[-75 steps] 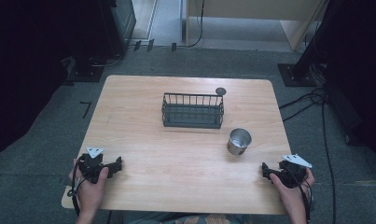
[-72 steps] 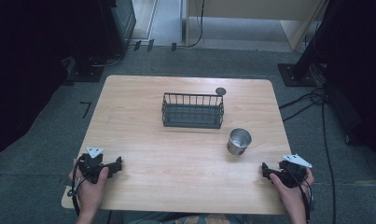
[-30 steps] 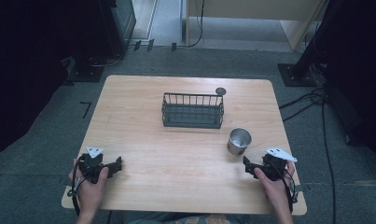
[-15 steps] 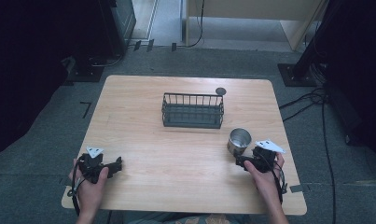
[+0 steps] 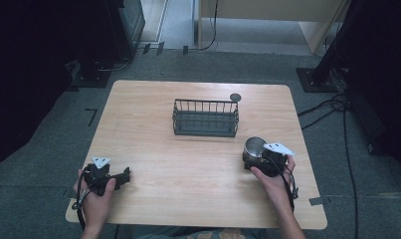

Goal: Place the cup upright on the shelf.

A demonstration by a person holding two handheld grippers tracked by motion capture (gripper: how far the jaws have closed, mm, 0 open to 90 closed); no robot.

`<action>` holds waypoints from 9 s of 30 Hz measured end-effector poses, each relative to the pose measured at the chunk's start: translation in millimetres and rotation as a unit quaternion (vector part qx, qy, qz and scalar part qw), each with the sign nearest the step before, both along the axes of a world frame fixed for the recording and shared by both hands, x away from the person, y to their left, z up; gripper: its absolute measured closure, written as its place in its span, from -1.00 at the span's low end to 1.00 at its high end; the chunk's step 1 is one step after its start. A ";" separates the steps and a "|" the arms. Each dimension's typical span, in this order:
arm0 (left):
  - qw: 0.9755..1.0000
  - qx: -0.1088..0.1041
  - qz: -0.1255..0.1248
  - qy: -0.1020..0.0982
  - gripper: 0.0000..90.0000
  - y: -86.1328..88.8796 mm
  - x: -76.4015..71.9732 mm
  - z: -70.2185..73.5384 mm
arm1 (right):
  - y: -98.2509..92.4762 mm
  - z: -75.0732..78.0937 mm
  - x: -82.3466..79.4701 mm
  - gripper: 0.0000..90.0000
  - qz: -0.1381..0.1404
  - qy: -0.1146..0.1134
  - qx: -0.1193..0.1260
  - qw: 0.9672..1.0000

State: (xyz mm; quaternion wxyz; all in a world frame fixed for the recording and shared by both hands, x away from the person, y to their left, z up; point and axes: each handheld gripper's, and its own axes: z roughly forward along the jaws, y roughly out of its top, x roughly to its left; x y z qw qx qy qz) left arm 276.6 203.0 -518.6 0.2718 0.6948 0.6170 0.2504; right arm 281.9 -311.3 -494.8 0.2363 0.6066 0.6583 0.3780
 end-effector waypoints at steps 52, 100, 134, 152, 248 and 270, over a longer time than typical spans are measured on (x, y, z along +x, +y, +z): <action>1.000 0.000 0.000 0.000 -1.00 0.0 0.0 0.0 | 47.7 58.0 14.1 -0.60 0.024 -0.081 -0.005 0.996; 1.000 -0.001 0.000 0.000 -1.00 -0.1 0.1 -0.1 | 105.8 119.6 78.1 -0.60 0.052 -0.177 0.001 0.983; 1.000 0.000 -0.004 0.000 -1.00 -0.4 0.0 0.0 | 120.3 80.0 134.6 -0.60 0.019 -0.110 -0.022 0.993; 1.000 0.000 -0.004 0.000 -1.00 -0.4 0.0 0.0 | 121.3 52.5 141.8 -0.60 0.027 -0.060 -0.027 0.997; 1.000 0.000 -0.005 0.000 -1.00 -0.2 -0.1 0.0 | -14.5 28.6 -4.5 -1.00 -0.016 -0.063 -0.039 0.997; 1.000 0.000 -0.005 0.000 -1.00 -0.2 -0.1 0.0 | -55.1 -5.0 -33.2 -1.00 -0.052 -0.017 -0.052 0.997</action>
